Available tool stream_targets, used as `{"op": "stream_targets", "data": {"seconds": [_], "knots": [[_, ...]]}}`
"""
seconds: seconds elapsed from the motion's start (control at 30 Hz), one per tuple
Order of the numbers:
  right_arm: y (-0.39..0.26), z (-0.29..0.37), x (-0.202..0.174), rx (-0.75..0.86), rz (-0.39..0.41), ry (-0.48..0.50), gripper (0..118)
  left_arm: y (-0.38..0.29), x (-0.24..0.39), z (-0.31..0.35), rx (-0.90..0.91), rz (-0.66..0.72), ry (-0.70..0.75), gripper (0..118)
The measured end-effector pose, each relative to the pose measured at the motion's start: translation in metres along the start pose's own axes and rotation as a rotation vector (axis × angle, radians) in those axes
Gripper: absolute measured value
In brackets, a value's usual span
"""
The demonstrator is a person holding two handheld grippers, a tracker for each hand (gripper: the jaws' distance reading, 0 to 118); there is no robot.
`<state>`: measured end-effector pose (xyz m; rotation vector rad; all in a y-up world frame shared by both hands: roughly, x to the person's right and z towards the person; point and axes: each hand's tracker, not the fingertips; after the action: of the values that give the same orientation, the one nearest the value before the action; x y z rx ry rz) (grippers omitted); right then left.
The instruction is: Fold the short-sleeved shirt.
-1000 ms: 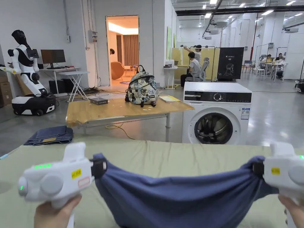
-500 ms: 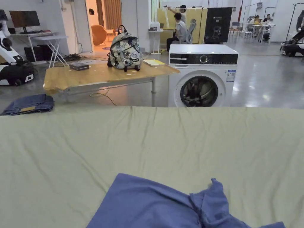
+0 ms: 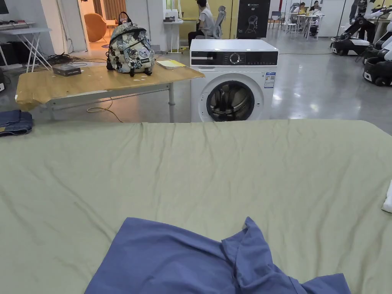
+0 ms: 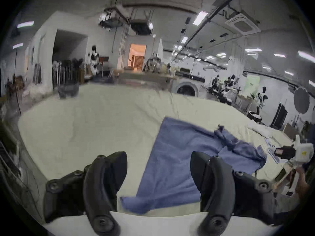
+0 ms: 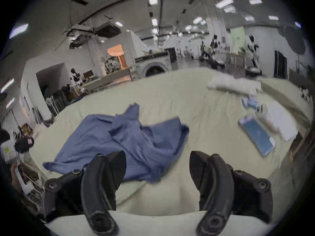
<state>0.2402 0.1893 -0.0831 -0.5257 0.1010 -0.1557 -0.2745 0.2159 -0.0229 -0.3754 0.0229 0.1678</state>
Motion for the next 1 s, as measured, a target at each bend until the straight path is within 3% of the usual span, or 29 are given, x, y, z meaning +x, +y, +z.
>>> {"op": "stream_targets", "data": {"seconds": [0.07,0.13,0.17,0.2,0.23,0.27,0.3,0.37,0.43,0.57,0.67,0.7,0.77,0.8,0.93,0.97,1.0], "knots": [[0.017,0.006,-0.014,0.035,0.038,0.036,76,0.017,0.014,0.008,0.05,-0.018,-0.016,78],[0.031,0.004,-0.028,0.045,0.041,0.063,54,0.03,0.025,0.014,0.101,0.006,-0.061,77],[0.036,0.005,-0.036,0.063,0.052,0.079,37,0.035,0.031,0.017,0.101,0.019,-0.071,72],[0.038,0.006,-0.044,0.09,0.075,0.081,10,0.038,0.037,0.021,0.113,0.006,-0.066,50],[0.038,0.003,-0.048,0.097,0.08,0.079,0,0.04,0.041,0.023,0.116,0.001,-0.063,25],[0.04,0.002,-0.054,0.099,0.09,0.072,0,0.043,0.046,0.025,0.118,-0.014,-0.06,5],[0.041,0.002,-0.058,0.109,0.094,0.074,0,0.041,0.046,0.023,0.111,-0.035,-0.034,0],[0.042,-0.001,-0.061,0.099,0.103,0.119,0,0.042,0.048,0.023,0.104,-0.042,-0.003,0],[0.042,0.0,-0.067,0.111,0.112,0.1,0,0.041,0.042,0.021,0.031,-0.006,0.025,0],[0.041,-0.001,-0.065,0.103,0.141,0.099,0,0.032,0.02,0.029,0.055,0.043,0.057,0],[0.036,-0.004,-0.057,0.087,0.116,0.109,0,0.016,-0.002,0.017,-0.05,0.102,0.125,1],[0.035,-0.004,-0.055,0.084,0.102,0.118,0,0.007,-0.01,0.012,-0.066,0.11,0.125,25],[0.032,-0.005,-0.053,0.064,0.074,0.125,0,-0.011,-0.024,-0.007,-0.186,0.146,0.129,87],[0.031,-0.006,-0.053,0.054,0.071,0.121,0,-0.027,-0.036,-0.016,-0.251,0.15,0.146,98],[0.027,-0.008,-0.05,0.026,0.066,0.108,0,-0.061,-0.04,-0.054,-0.408,0.188,0.139,95],[0.026,-0.007,-0.049,0.021,0.064,0.105,0,-0.069,-0.039,-0.059,-0.42,0.19,0.119,86],[0.026,-0.006,-0.049,0.018,0.065,0.101,0,-0.074,-0.038,-0.064,-0.439,0.194,0.129,65]]}}
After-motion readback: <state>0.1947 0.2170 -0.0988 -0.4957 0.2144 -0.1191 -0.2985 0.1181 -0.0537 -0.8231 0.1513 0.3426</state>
